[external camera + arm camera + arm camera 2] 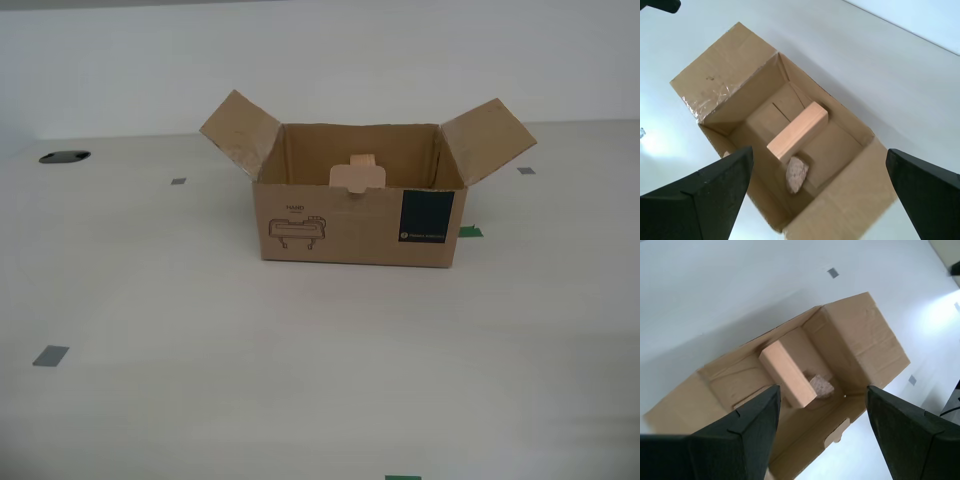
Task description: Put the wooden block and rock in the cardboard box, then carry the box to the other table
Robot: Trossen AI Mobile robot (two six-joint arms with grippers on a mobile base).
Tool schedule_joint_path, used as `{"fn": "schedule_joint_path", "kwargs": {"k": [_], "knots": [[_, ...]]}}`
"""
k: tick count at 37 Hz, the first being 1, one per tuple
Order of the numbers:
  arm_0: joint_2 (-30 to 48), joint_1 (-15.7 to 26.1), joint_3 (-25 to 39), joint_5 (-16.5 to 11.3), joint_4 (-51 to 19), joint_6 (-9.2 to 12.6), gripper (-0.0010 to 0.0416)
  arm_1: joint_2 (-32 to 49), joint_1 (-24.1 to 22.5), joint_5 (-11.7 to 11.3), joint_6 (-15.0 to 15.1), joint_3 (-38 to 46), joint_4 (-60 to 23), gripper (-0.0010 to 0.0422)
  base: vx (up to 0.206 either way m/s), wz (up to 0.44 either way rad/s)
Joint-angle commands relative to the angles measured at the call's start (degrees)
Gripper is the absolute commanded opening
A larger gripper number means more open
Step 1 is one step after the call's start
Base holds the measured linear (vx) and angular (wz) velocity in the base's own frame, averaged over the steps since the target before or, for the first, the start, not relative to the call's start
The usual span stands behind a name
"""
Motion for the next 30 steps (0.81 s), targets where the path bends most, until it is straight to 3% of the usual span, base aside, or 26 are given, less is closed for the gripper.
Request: {"fn": "schedule_joint_path", "kwargs": {"k": [1, 22, 25, 30], "knots": [[-0.1, -0.9, 2.6, -0.2, -3.4, -0.8, 0.0367, 0.0, 1.4, 0.0, 0.1, 0.3, -1.7, 0.0229, 0.000, 0.000], [-0.1, -5.7, 16.1, -0.2, -20.7, -2.0, 0.0355, -3.0, 7.1, -0.3, -0.2, 0.3, -7.4, 0.0229, 0.000, 0.000], [-0.1, -5.7, 17.8, 0.8, -22.4, -1.9, 0.0355, -4.1, 7.5, -1.0, -0.7, 0.3, -8.1, 0.0229, 0.000, 0.000], [-0.1, -5.7, 20.3, 1.8, -24.6, -1.5, 0.0355, -5.6, 7.8, -4.9, -1.0, 0.3, -10.7, 0.0229, 0.000, 0.000]]}}
